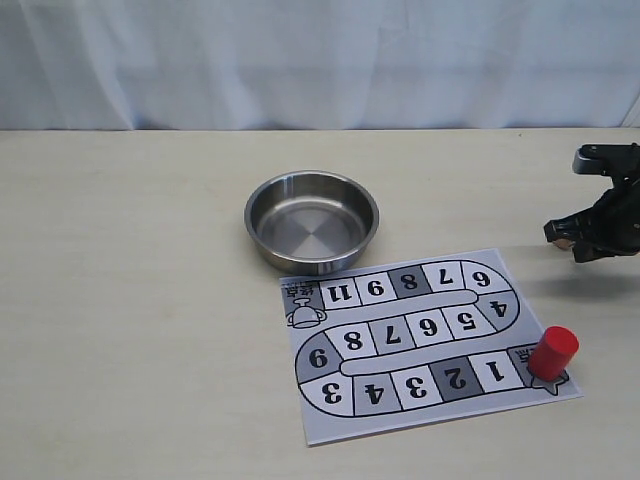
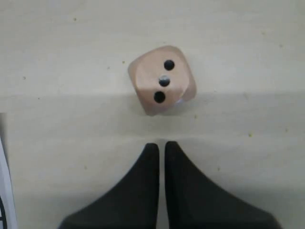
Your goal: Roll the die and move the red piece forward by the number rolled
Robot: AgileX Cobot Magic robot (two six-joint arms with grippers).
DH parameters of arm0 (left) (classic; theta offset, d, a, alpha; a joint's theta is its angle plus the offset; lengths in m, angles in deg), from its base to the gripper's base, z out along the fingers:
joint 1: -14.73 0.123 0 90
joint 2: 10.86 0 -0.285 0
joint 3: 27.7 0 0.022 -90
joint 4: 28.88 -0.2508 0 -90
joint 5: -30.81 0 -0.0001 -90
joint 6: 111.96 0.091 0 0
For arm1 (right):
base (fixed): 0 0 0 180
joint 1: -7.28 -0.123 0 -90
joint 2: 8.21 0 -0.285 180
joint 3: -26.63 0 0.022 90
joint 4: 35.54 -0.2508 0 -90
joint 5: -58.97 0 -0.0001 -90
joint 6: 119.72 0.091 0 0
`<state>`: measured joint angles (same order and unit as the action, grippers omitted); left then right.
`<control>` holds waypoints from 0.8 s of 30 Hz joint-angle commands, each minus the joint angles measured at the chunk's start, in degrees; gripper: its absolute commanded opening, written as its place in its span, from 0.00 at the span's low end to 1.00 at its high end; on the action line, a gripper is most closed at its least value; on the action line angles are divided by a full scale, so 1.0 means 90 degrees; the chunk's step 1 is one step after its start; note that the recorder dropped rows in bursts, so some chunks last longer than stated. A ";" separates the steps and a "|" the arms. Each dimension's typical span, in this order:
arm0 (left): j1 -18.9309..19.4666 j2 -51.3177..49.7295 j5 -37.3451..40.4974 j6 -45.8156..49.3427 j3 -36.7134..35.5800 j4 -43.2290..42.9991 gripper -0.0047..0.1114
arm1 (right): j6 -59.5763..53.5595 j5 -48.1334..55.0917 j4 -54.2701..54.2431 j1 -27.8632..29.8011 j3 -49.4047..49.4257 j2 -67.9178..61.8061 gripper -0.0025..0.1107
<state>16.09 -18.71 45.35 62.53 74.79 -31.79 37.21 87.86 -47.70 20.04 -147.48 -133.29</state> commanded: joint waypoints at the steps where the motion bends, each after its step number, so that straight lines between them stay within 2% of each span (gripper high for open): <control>1: -0.0001 0.0007 -0.0073 -0.0028 0.0033 -0.0003 0.04 | 0.0094 0.0016 0.0017 0.0004 0.0024 0.0065 0.06; 10: -0.0001 0.0007 -0.0073 -0.0028 0.0033 -0.0003 0.04 | 0.0157 0.0898 -0.0120 -0.0010 0.0024 0.1117 0.06; 17: -0.0001 0.0007 -0.0073 -0.0028 0.0033 -0.0003 0.04 | 0.0211 0.2079 -0.0088 -0.0010 0.0037 0.2135 0.06; 24: -0.0001 0.0007 -0.0073 -0.0028 0.0033 -0.0003 0.04 | 0.0211 0.2299 -0.0038 -0.0028 0.0857 0.3342 0.06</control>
<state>16.09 -18.71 45.35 62.53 74.79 -31.79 38.91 107.91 -48.66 19.81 -143.04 -107.50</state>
